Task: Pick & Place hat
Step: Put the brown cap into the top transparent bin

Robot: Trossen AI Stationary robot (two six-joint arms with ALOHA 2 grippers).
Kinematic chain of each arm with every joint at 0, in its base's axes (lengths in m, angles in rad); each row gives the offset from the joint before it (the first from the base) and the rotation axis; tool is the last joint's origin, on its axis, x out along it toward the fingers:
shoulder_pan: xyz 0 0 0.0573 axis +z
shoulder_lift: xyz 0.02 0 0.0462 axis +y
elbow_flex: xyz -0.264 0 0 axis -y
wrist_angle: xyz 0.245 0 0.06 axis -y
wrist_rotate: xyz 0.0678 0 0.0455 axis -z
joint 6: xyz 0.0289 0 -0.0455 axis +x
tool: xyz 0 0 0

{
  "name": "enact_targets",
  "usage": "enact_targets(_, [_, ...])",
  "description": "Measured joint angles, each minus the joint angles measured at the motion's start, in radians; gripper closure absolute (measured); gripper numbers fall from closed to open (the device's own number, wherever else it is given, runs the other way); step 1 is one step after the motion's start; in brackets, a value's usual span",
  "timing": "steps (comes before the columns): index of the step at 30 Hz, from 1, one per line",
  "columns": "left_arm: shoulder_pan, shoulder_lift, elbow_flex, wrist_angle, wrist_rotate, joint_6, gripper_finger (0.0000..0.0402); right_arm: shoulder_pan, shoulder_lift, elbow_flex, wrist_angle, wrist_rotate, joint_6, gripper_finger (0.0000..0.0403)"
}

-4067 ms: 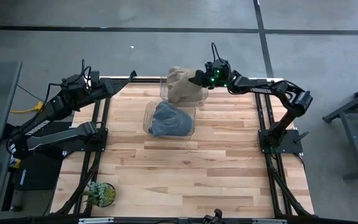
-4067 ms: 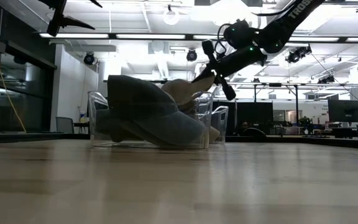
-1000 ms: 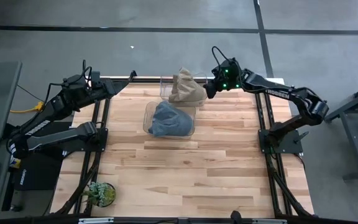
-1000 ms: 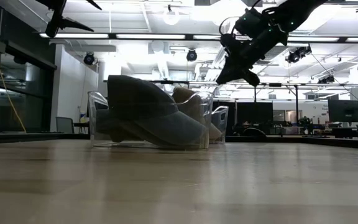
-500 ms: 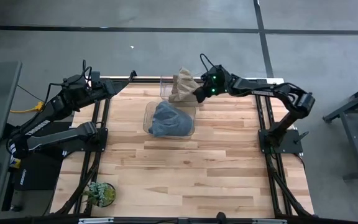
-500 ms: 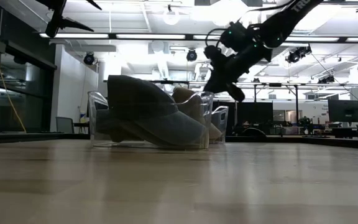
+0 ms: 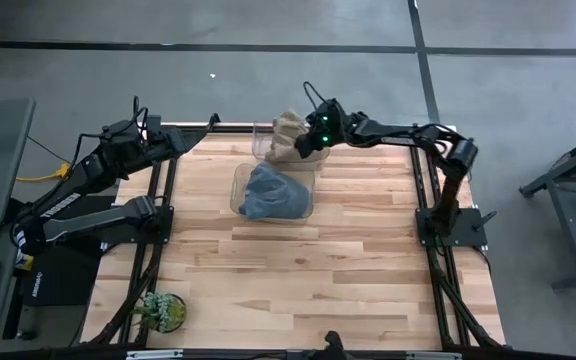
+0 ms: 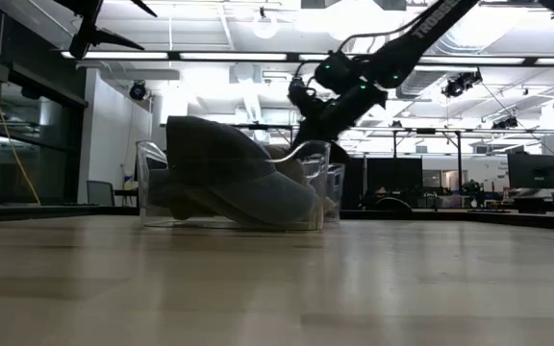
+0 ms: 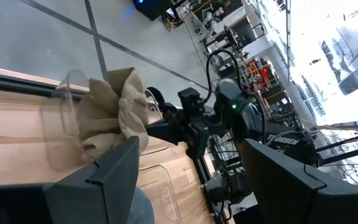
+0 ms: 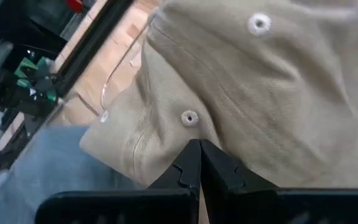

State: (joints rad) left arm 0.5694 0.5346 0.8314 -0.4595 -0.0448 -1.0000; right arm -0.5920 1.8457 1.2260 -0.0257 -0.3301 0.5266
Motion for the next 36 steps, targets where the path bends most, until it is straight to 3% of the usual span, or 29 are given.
enact_targets(7, [0.000, 0.000, 0.000, -0.016, 0.001, -0.004, 0.0141, 0.004, 0.093, 0.206, -0.258, 0.001, -0.098, 0.0403])
enact_targets(14, [0.000, 0.000, 0.000, -0.018, 0.000, -0.007, 0.0141, 0.011, 0.100, 0.368, -0.492, 0.064, -0.187, 0.0403])
enact_targets(26, [0.000, 0.000, 0.000, -0.014, 0.000, -0.011, 0.0141, -0.002, 0.099, 0.394, -0.519, 0.186, 0.050, 0.0403])
enact_targets(36, [0.000, 0.000, 0.000, -0.014, 0.009, -0.019, 0.0141, 0.019, 0.122, 0.394, -0.466, 0.149, 0.155, 0.0403])
